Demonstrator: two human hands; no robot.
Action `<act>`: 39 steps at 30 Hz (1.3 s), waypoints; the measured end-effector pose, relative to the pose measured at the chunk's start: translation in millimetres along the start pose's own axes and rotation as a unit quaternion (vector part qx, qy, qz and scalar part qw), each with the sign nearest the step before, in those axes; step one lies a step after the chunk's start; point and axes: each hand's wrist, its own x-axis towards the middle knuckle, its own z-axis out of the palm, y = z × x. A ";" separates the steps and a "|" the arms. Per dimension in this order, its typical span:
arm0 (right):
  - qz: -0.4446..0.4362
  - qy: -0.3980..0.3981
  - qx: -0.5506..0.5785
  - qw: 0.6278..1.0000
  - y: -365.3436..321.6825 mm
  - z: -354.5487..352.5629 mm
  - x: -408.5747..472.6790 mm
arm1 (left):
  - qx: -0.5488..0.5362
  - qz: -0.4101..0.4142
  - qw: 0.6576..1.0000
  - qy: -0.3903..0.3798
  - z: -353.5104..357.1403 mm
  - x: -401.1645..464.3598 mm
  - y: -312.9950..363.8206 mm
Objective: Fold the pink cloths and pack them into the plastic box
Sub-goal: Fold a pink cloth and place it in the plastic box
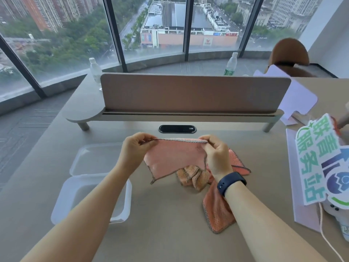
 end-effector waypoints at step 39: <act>0.267 -0.070 -0.386 0.880 175.9 -7.7 -34.1 | 0.286 -0.186 0.936 -0.091 65.7 -31.2 -160.0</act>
